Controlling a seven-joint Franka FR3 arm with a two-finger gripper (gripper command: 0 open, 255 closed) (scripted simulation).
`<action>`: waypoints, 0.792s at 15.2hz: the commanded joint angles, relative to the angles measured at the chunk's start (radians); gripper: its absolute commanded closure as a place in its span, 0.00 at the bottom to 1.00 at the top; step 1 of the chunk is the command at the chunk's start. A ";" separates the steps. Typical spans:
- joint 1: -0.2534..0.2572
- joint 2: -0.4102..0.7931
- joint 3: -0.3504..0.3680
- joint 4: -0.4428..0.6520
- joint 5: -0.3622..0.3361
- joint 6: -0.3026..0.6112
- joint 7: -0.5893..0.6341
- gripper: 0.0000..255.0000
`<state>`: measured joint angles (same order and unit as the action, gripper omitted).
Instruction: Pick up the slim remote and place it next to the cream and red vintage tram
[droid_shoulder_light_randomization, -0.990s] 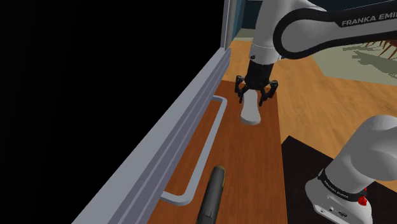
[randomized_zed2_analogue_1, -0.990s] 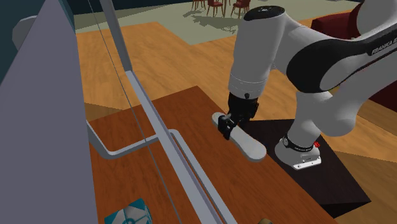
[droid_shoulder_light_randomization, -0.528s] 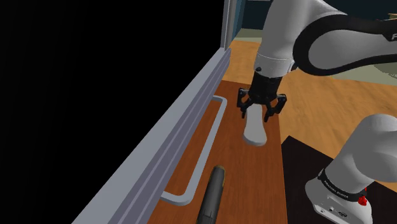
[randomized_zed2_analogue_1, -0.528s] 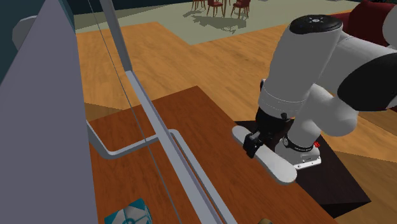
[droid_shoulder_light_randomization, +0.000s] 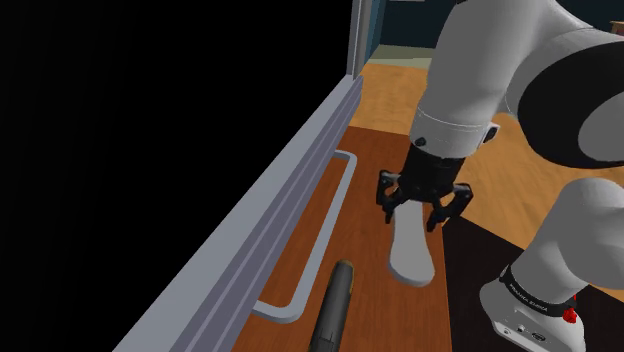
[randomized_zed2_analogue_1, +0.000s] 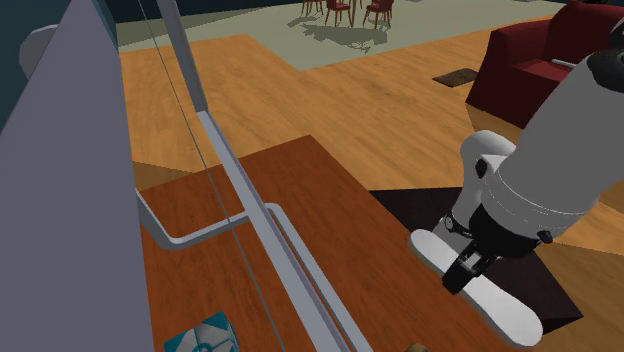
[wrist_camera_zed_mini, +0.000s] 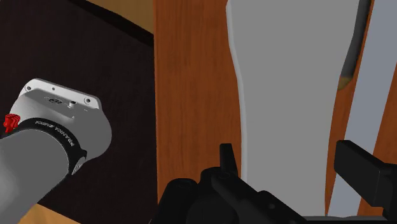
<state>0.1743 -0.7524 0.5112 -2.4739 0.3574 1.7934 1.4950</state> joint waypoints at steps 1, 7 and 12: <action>0.017 -0.002 0.037 0.012 0.024 -0.005 0.045 1.00; 0.060 0.014 0.166 0.076 0.093 -0.014 0.194 1.00; 0.068 0.056 0.286 0.157 0.133 -0.011 0.321 1.00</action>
<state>0.2387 -0.7020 0.7713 -2.3332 0.4806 1.7833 1.7859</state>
